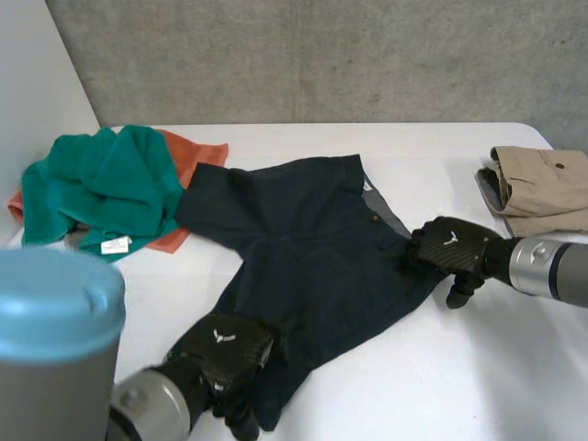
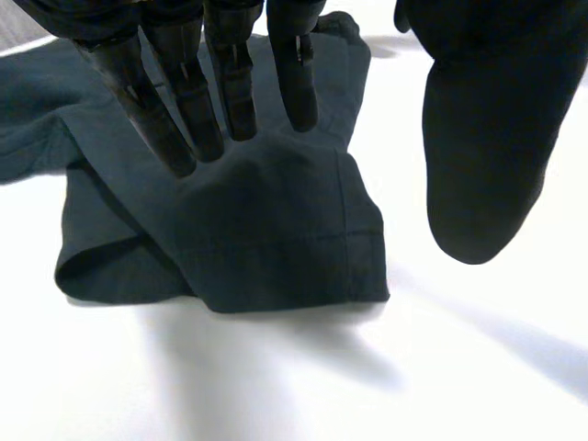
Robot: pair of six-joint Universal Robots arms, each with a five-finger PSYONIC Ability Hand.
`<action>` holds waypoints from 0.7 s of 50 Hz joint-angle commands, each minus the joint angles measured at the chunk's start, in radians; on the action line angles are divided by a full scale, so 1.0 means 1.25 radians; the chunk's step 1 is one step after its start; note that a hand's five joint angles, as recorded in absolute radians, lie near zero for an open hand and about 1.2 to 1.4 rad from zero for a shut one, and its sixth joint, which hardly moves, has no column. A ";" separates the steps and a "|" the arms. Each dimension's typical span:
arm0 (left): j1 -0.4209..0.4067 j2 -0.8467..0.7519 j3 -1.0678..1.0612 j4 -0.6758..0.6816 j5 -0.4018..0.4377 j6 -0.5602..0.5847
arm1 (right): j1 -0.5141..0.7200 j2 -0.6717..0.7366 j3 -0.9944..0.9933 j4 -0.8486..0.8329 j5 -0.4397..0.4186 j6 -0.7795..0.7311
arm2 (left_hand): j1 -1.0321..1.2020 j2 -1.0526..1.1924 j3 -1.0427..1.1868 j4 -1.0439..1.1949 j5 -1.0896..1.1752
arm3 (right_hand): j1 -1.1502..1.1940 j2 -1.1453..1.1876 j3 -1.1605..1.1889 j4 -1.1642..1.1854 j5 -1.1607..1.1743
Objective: Fold the laundry.
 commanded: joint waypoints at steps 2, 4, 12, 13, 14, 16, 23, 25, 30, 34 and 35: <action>-0.065 -0.018 -0.034 0.104 -0.129 0.017 | 0.011 0.029 0.052 -0.142 -0.029 0.045 | -0.024 -0.030 -0.032 -0.028 -0.027 | 0.146 0.142 0.144 0.139 0.132; -0.069 -0.031 -0.033 0.115 -0.140 0.026 | 0.015 0.032 0.058 -0.174 -0.029 0.058 | -0.059 -0.065 -0.067 -0.063 -0.062 | 0.359 0.355 0.357 0.352 0.345; -0.096 -0.099 -0.022 0.183 -0.149 0.091 | 0.028 0.018 0.077 -0.241 -0.029 0.148 | -0.078 -0.084 -0.086 -0.082 -0.081 | 0.699 0.694 0.696 0.692 0.685; -0.099 -0.104 -0.021 0.193 -0.149 0.095 | 0.029 0.015 0.081 -0.244 -0.028 0.150 | -0.076 -0.081 -0.084 -0.080 -0.079 | 0.699 0.694 0.696 0.692 0.685; -0.102 -0.108 -0.020 0.202 -0.152 0.099 | 0.029 0.012 0.084 -0.248 -0.027 0.153 | -0.074 -0.079 -0.081 -0.078 -0.077 | 0.699 0.694 0.696 0.692 0.685; -0.109 -0.126 -0.014 0.228 -0.157 0.115 | 0.028 0.003 0.091 -0.256 -0.025 0.157 | -0.064 -0.070 -0.072 -0.068 -0.067 | 0.699 0.694 0.696 0.692 0.685; -0.129 -0.193 0.013 0.297 -0.169 0.180 | 0.026 -0.006 0.097 -0.257 -0.017 0.179 | 0.037 0.031 0.029 0.033 0.033 | 0.699 0.694 0.696 0.692 0.685; -0.136 -0.223 0.027 0.315 -0.180 0.206 | 0.024 -0.009 0.100 -0.260 -0.015 0.183 | 0.158 0.153 0.151 0.154 0.155 | 0.699 0.694 0.696 0.692 0.685; -0.139 -0.261 0.060 0.350 -0.235 0.269 | 0.018 -0.020 0.101 -0.256 -0.002 0.188 | 0.754 0.749 0.746 0.750 0.751 | 0.699 0.694 0.696 0.692 0.685; -0.132 -0.257 0.072 0.368 -0.298 0.304 | 0.020 -0.035 0.114 -0.242 0.010 0.189 | 0.755 0.750 0.747 0.751 0.752 | 0.699 0.694 0.696 0.692 0.685; -0.134 -0.254 0.074 0.368 -0.305 0.309 | 0.022 -0.041 0.118 -0.237 0.013 0.189 | 0.755 0.750 0.747 0.751 0.752 | 0.699 0.694 0.696 0.692 0.685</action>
